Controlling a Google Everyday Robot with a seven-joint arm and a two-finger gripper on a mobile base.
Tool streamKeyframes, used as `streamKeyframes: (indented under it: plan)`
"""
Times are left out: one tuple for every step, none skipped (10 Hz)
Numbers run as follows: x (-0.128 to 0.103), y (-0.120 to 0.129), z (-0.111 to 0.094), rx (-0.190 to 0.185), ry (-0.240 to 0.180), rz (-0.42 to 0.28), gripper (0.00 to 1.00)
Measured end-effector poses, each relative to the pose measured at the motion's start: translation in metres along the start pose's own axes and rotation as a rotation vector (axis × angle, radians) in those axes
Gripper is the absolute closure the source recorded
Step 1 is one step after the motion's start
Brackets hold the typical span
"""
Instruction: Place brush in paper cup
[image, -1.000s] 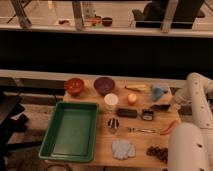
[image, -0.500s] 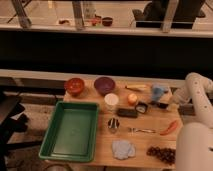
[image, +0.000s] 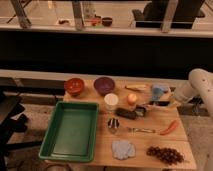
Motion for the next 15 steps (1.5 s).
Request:
streamKeyframes:
  plan:
    - [-0.008,0.003,-0.013,0.013,0.001,-0.023,1.0]
    - [-0.018,0.005,-0.028,0.032,0.002,-0.052,1.0]
    - [-0.028,0.006,-0.043,0.049,0.005,-0.084,1.0]
    - [-0.036,0.007,-0.057,0.067,0.006,-0.11,1.0]
    - [-0.044,0.009,-0.072,0.089,0.007,-0.139,1.0]
    - [-0.05,0.011,-0.082,0.103,0.006,-0.161,1.0]
    - [-0.06,0.014,-0.094,0.122,0.002,-0.192,1.0]
    - [-0.066,0.016,-0.102,0.134,0.0,-0.215,1.0]
    - [-0.072,0.019,-0.108,0.143,-0.002,-0.238,1.0]
    - [-0.079,0.025,-0.113,0.15,-0.004,-0.263,1.0]
    - [-0.083,0.027,-0.115,0.152,-0.006,-0.277,1.0]
    - [-0.09,0.029,-0.116,0.152,-0.009,-0.297,1.0]
    - [-0.097,0.032,-0.119,0.155,-0.007,-0.318,1.0]
    - [-0.103,0.035,-0.123,0.162,0.002,-0.337,1.0]
    - [-0.109,0.038,-0.128,0.171,0.014,-0.357,1.0]
